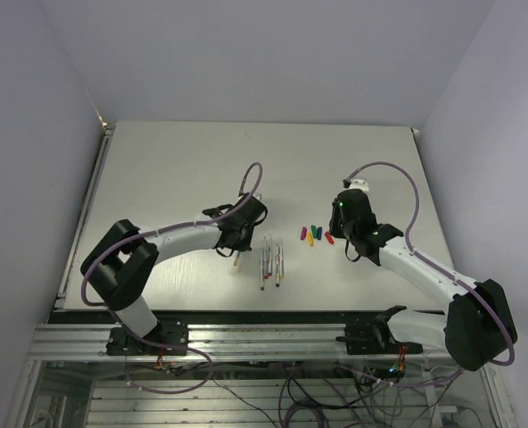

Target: Insert the pens into the pen caps

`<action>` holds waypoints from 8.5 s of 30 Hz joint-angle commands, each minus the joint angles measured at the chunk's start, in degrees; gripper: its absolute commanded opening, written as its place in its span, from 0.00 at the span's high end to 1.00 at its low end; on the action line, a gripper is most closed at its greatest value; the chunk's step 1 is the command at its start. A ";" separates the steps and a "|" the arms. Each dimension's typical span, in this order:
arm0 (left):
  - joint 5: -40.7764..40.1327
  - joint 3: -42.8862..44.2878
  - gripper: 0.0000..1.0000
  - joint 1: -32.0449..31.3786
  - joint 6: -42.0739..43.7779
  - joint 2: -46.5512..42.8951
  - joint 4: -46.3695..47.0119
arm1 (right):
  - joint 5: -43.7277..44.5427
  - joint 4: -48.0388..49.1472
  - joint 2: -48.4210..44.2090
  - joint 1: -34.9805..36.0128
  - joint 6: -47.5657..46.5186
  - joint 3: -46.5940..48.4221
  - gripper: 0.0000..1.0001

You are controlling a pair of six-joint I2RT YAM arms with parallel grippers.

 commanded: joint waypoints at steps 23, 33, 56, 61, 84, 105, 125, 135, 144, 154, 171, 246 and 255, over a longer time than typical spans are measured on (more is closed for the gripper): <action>11.32 -4.64 0.93 -0.33 -0.33 -12.54 12.58 | -6.52 4.77 14.71 7.58 -5.67 3.75 0.75; 15.88 -5.78 0.93 -0.32 -0.63 -11.99 16.38 | -4.86 5.64 17.76 7.64 -5.21 3.73 0.75; 18.20 -6.07 0.93 -0.34 -0.61 -9.61 17.84 | -3.40 6.91 22.79 7.68 -5.74 5.47 0.75; 18.68 -5.71 0.93 -0.34 -0.45 -8.95 17.92 | -2.78 7.13 24.26 7.69 -5.84 5.53 0.75; 19.91 -4.88 0.93 -0.34 0.40 -7.18 18.89 | -0.44 1.36 24.07 7.65 -3.68 6.76 1.00; 27.82 0.84 0.93 -0.85 -2.29 -8.71 35.15 | 0.30 25.22 -0.60 7.43 -2.80 8.00 1.00; 28.87 0.16 0.93 -0.95 -6.84 -8.07 44.42 | 1.16 38.98 -3.43 7.45 4.01 1.12 1.00; 29.15 0.41 0.93 -0.96 -5.80 -8.41 43.57 | 1.99 39.75 -2.44 7.43 3.03 0.86 1.00; 29.34 0.32 0.93 -0.96 -5.66 -8.19 43.94 | 2.04 39.46 -1.45 7.44 2.57 0.85 1.00; 27.85 -0.75 0.93 -0.96 -6.05 -8.41 44.76 | 1.19 38.51 -1.54 7.46 3.16 0.55 1.00; 26.11 -1.44 0.93 -0.95 -6.57 -8.50 46.15 | -0.76 38.18 -1.61 7.46 5.25 0.02 1.00; 12.26 -1.40 0.93 1.21 -7.81 -10.62 57.19 | -21.32 23.43 3.03 7.56 0.36 -0.94 1.00; 11.73 -2.69 0.93 5.19 -11.02 -10.83 64.72 | -22.39 19.34 4.68 7.68 -1.53 -0.22 1.00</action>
